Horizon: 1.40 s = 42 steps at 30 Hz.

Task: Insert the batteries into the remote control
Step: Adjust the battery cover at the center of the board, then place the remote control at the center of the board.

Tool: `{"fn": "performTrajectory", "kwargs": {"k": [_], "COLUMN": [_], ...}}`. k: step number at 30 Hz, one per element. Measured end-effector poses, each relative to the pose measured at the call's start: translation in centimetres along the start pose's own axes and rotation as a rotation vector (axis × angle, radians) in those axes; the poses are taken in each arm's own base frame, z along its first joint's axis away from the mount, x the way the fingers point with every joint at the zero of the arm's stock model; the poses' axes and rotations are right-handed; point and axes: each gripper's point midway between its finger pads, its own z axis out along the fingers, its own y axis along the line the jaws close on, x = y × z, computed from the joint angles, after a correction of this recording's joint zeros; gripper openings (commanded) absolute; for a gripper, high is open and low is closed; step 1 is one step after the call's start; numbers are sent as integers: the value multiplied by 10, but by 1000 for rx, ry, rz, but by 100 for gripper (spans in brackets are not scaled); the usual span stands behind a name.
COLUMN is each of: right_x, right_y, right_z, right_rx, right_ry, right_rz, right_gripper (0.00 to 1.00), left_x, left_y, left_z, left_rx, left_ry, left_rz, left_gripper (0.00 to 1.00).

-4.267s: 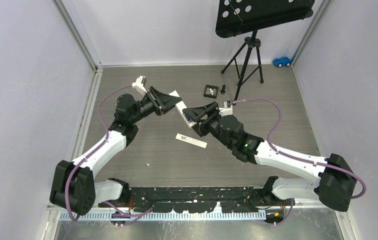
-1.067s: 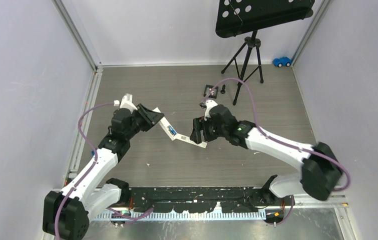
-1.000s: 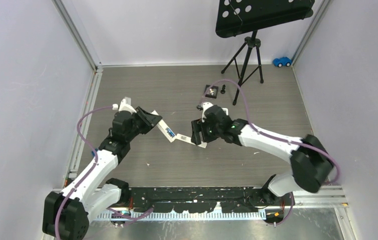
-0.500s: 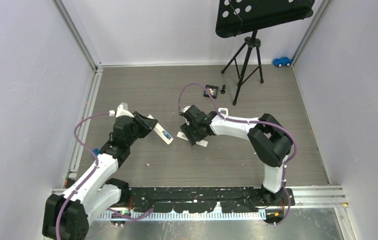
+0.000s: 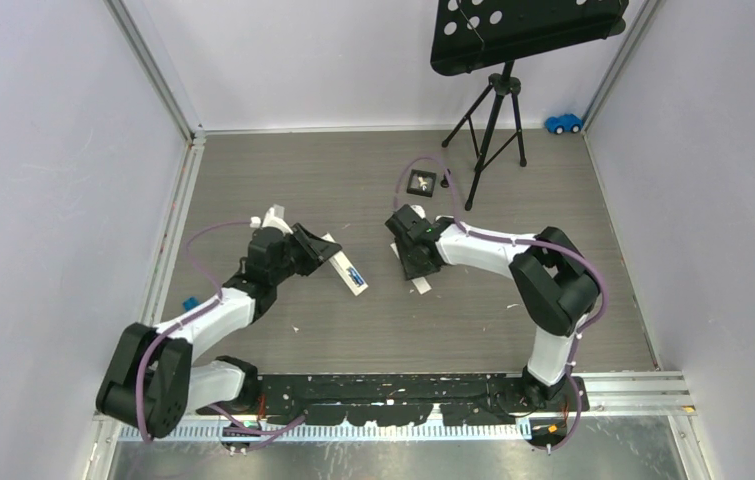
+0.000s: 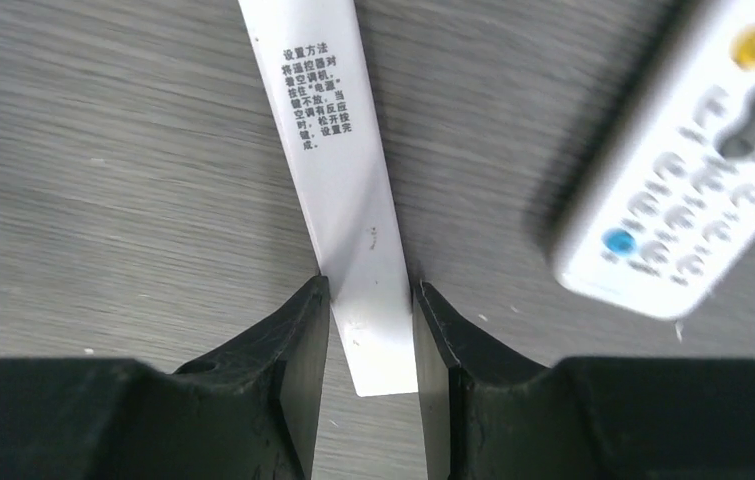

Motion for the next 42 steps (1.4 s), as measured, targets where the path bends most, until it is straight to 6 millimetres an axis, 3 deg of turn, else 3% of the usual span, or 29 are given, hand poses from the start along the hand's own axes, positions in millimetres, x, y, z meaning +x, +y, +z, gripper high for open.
{"fn": "performTrajectory", "kwargs": {"k": [5,8,17,20,23,28,33,35,39,42], "right_x": [20,29,-15,-20,-18,-17,-19,-21,-18,-17], "right_y": [-23,-22,58,76,85,95,104,109,111,109], "right_z": [-12,-28,-121,-127,-116,-90,-83,-86,-85,-84], "right_rx": [78,32,-478,-545,-546,-528,-553,-575,-585,-577], "right_ry": [31,23,-276,-306,-281,-221,-201,-203,-199,-201], "right_rz": [72,62,-13,-37,-53,-75,-93,-105,-139,-175], "right_gripper": [62,71,78,78,78,69,35,23,12,11], "left_x": [28,39,40,40,42,42,39,39,41,44], "left_y": [0,-2,-10,-13,-16,-24,-31,-31,-27,-23], "left_z": [15,22,29,29,28,23,17,17,14,11], "left_rx": [16,27,65,75,85,108,129,127,104,66], "left_ry": [68,91,85,89,102,113,109,109,120,139], "left_rz": [-40,-63,-90,-99,-106,-118,-122,-122,-129,-119], "left_gripper": [0,0,0,0,0,0,1,10,60,82]}}
